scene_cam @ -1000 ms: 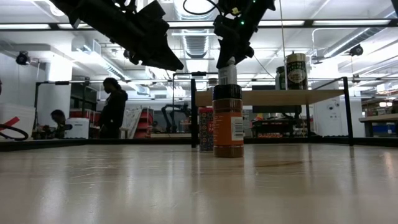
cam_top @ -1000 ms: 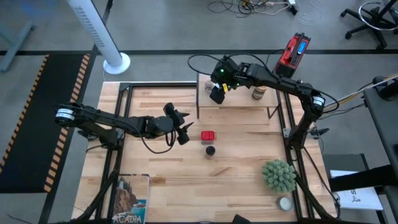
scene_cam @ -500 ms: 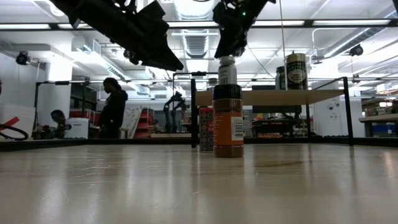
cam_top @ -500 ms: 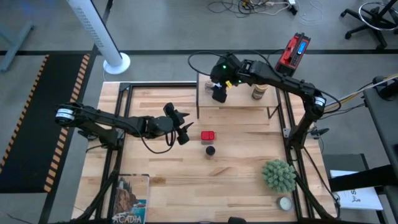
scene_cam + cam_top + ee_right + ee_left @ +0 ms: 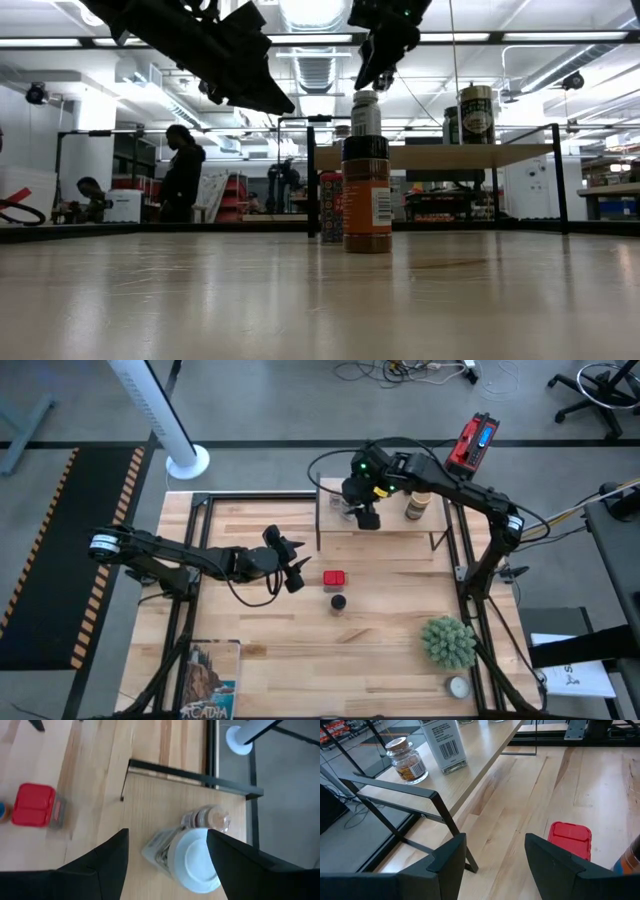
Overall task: Shelf spices
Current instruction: Adjust the white seasoning bottle on the shelf
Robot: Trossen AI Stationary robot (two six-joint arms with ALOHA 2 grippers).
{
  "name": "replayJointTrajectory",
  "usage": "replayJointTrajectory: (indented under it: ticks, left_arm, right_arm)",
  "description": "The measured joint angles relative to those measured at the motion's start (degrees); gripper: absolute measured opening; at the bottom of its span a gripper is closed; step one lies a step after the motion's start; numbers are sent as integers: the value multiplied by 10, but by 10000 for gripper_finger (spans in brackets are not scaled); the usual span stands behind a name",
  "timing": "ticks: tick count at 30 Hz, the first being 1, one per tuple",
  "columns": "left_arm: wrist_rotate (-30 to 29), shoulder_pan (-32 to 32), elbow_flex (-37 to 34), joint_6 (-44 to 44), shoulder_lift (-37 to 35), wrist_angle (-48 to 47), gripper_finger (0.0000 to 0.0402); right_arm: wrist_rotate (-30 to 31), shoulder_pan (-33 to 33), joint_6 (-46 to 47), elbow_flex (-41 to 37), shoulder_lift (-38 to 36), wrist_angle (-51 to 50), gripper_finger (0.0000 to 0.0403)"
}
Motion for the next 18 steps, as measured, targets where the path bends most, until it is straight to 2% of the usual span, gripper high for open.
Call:
replayJointTrajectory:
  ticks: [7,18]
  left_arm:
    - [0,0,0,0,0,0,192]
    - [0,0,0,0,0,0,192]
  right_arm:
    - [1,-2,-1,0,2,-19,259]
    - [1,-3,-54,31,2,-18,305]
